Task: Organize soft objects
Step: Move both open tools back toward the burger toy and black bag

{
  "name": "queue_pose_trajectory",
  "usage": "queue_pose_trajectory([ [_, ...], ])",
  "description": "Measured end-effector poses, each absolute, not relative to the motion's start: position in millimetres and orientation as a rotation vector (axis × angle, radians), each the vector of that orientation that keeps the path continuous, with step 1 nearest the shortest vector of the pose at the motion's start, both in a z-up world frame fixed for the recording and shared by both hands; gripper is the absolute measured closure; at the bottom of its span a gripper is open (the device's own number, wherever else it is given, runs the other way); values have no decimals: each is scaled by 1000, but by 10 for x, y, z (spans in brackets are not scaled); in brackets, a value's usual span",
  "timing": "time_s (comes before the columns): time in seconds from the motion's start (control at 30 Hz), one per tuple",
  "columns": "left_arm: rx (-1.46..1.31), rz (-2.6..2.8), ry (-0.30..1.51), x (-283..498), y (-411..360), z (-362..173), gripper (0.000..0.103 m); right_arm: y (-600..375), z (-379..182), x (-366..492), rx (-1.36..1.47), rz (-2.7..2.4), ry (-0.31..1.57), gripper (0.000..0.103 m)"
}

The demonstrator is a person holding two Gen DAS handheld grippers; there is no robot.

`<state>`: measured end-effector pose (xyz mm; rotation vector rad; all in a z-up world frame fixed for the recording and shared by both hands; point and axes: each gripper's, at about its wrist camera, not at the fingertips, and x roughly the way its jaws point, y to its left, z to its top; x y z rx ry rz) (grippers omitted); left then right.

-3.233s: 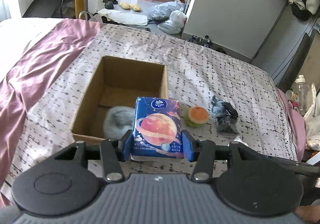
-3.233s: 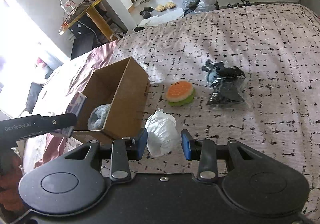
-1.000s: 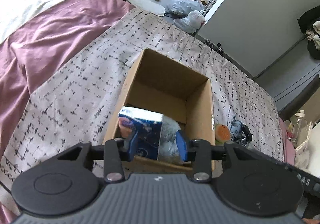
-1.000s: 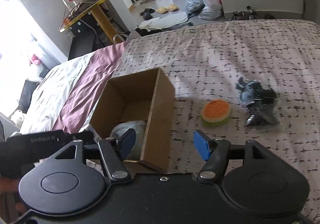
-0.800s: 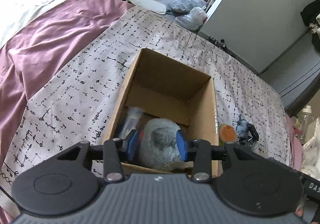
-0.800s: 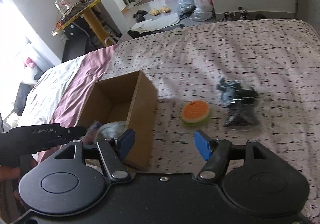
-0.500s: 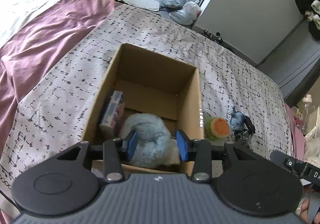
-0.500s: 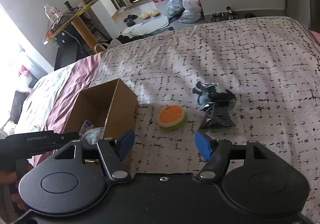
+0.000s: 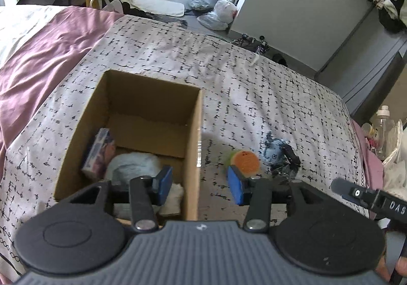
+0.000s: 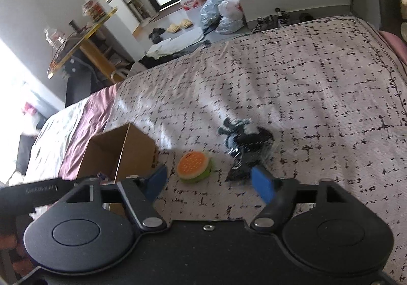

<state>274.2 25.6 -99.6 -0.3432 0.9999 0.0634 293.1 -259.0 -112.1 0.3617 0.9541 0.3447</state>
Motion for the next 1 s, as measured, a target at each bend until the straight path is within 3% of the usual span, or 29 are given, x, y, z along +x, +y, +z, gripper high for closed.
queue_pose_trajectory([
  [0.07, -329, 63, 989, 2770, 160, -972, 34, -2653, -1130, 2973, 392, 334, 945, 12],
  [0.13, -310, 75, 983, 2801, 68, -960, 19, -2698, -1173, 3008, 416, 333, 938, 11],
  [0.17, -301, 85, 982, 2821, 21, -960, 16, -2720, -1211, 3026, 426, 333, 937, 11],
  [0.47, -285, 97, 986, 2987, -292, -1044, 16, -2856, -1674, 3113, 567, 340, 955, 11],
  [0.73, -299, 117, 1011, 3170, -461, -1193, 16, -2773, -1904, 3191, 496, 330, 987, 12],
  [1.0, -285, 115, 1060, 3364, -636, -1473, 16, -2782, -2119, 3312, 518, 289, 1028, 18],
])
